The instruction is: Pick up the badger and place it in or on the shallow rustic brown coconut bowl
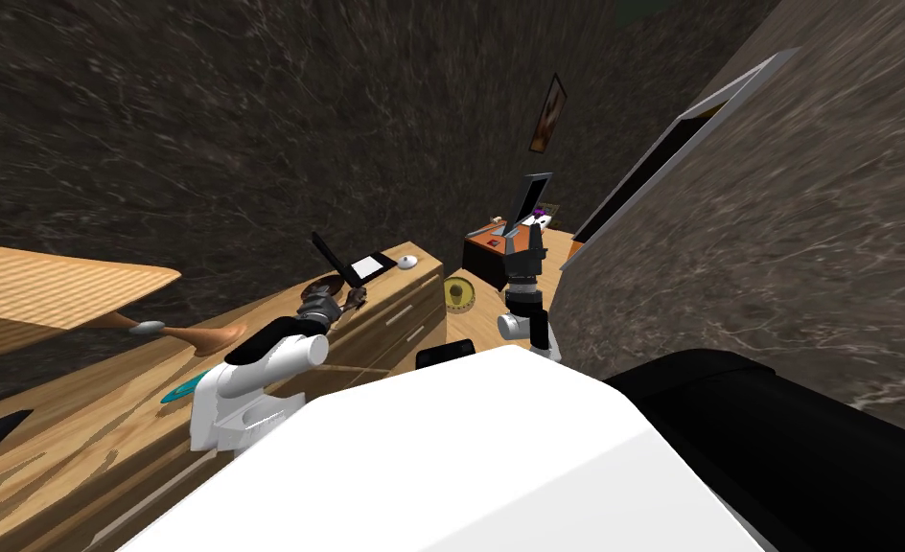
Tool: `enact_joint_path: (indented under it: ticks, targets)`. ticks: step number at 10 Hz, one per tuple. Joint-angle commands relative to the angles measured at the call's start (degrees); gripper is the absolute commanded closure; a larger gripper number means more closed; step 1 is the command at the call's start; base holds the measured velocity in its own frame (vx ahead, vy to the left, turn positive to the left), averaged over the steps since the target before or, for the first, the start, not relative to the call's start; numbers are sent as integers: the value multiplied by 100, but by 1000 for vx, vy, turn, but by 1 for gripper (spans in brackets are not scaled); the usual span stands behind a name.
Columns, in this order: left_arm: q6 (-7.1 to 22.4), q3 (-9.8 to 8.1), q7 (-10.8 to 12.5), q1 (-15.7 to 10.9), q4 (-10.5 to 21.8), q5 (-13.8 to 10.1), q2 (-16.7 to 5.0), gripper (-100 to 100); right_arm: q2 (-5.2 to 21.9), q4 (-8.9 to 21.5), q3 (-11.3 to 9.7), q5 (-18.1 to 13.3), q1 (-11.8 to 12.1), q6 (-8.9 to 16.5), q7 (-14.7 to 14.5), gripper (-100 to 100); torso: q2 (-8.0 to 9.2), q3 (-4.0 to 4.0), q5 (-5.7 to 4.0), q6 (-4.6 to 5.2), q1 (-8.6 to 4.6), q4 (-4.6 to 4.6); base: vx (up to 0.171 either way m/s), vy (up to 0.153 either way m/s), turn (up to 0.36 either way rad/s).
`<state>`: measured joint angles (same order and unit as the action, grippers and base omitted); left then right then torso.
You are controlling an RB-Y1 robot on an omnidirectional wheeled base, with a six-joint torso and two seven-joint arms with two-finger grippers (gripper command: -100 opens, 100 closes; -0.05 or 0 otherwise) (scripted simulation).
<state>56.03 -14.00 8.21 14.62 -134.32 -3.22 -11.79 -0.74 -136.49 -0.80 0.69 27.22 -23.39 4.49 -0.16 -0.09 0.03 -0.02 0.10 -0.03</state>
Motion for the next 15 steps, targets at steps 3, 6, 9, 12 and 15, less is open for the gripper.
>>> enact_joint_path:
  ticks: [3,6,9,12,15]
  targets:
    - [387,-78,46,43,0,-21,18,-100,0,0,0,0,0,0,0,0,-1,-1,0,0,-3,0,40,15,-15]
    - [794,-181,104,77,54,-60,28,-100,0,0,0,0,0,0,0,0,-7,-4,0,0,1,-2,51,22,-20]
    - [1285,-300,182,145,144,-113,59,-100,0,0,0,0,0,0,0,0,-9,-5,1,0,4,-2,64,32,-19]
    - [1609,-364,235,229,248,-153,105,-100,0,0,0,0,0,0,0,0,-13,-8,2,-1,6,-3,68,34,-16]
    - [1711,-381,246,220,274,-175,98,0,0,0,0,0,0,0,0,0,5,2,-1,0,-6,1,20,8,-4]
